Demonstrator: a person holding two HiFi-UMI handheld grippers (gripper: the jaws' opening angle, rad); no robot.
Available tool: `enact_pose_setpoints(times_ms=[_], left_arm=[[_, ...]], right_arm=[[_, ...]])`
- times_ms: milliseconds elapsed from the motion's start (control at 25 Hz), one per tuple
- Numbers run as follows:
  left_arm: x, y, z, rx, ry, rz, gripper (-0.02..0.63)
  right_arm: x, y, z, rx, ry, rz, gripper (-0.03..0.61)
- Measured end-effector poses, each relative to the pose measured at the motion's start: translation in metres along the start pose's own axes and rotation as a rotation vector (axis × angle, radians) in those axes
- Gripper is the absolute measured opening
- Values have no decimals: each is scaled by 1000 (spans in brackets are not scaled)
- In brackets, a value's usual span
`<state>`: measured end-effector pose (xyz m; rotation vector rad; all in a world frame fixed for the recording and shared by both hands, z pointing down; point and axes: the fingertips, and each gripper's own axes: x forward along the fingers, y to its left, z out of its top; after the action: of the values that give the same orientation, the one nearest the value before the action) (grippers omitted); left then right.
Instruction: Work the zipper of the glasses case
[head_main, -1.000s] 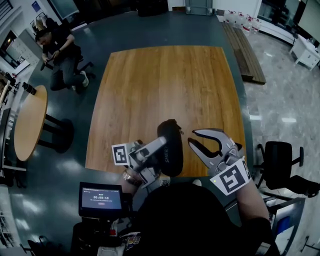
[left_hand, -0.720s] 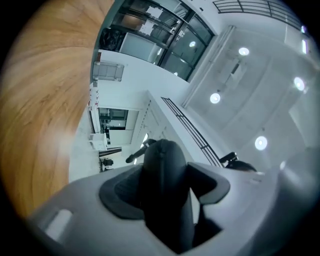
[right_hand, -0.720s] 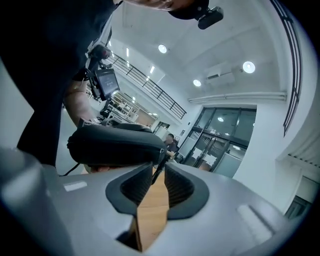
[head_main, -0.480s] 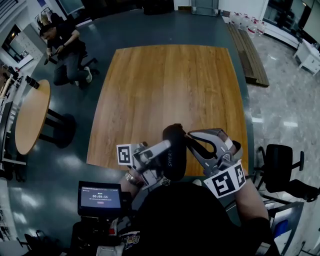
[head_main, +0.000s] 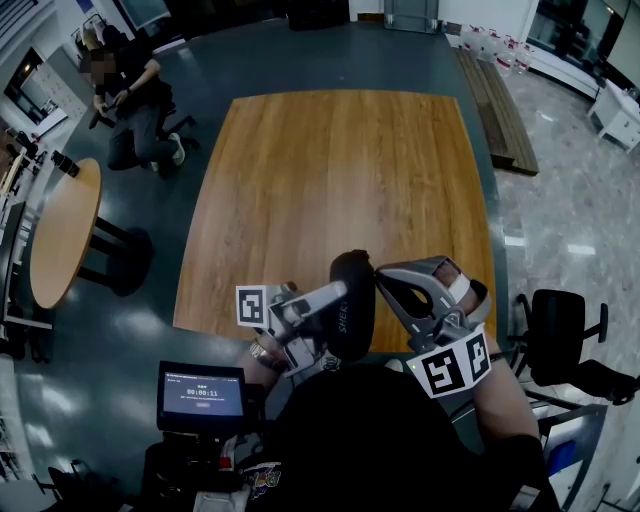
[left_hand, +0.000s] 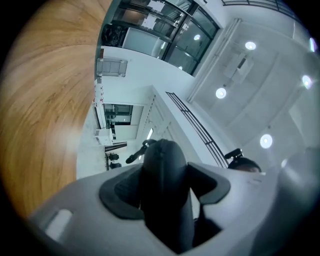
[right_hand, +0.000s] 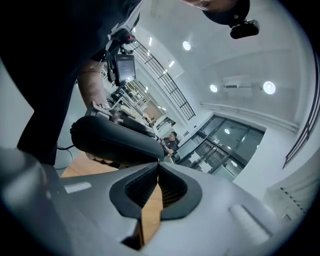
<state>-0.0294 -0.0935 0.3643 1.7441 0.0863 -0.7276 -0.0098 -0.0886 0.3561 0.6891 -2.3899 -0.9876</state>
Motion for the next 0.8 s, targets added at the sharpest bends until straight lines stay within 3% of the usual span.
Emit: enact_pose_setpoints(times_ms=[200,320,600,800], left_arm=[[4,2,6,107,-16,68,270],[2,2,19,156,-73,100,269],[-12,-4,77,183,-318,107,268],[-23,0,105,155,-525,122,268]], right_arm=[[2,-4,-7,7,45,9,3],[0,0,-7,8,48,34,3],[1,27,-4,8,37,107,3],[1,40,-7,110,41,113,3]])
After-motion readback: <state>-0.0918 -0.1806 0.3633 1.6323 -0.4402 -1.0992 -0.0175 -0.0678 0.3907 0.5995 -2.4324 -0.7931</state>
